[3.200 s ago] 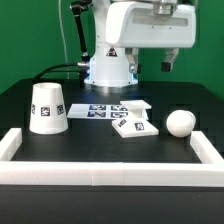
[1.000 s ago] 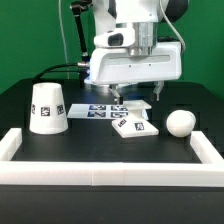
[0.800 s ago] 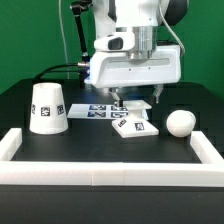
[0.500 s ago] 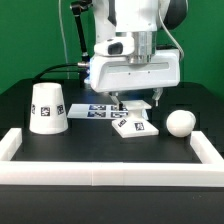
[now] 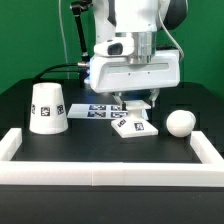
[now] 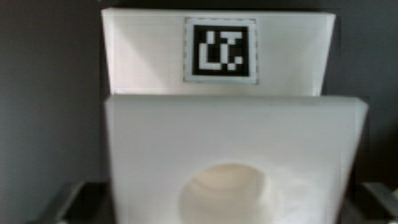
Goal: Assemble lamp
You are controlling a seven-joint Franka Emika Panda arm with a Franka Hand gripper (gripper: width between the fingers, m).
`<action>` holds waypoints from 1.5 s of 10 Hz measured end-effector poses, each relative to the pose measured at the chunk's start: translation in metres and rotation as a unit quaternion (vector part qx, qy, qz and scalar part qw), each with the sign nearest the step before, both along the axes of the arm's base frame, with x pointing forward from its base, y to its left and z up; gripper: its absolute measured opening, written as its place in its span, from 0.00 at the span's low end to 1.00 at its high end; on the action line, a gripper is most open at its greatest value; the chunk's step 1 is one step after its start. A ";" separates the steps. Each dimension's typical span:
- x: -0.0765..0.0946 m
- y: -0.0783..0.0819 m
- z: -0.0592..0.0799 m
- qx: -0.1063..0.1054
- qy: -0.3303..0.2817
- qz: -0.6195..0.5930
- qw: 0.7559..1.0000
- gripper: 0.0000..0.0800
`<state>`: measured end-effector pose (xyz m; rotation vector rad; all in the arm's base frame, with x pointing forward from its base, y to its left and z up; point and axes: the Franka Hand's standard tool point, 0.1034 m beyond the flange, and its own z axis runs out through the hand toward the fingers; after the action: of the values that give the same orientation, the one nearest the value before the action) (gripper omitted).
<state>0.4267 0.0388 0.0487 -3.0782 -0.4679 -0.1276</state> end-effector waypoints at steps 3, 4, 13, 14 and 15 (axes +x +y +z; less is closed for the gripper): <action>0.000 0.000 0.000 0.000 0.000 0.000 1.000 0.67; 0.000 0.000 0.000 0.000 0.000 0.000 1.000 0.67; 0.091 0.011 0.001 0.010 -0.033 -0.007 0.999 0.67; 0.102 0.016 0.001 0.014 -0.035 -0.026 0.999 0.67; 0.112 0.023 0.002 0.019 -0.039 -0.047 0.998 0.67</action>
Offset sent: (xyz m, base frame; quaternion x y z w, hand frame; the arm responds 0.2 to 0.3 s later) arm 0.0000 0.0000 0.0000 0.0000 0.0000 0.0000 1.0000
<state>0.5387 0.0615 0.0502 -3.0676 -0.3200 -0.2553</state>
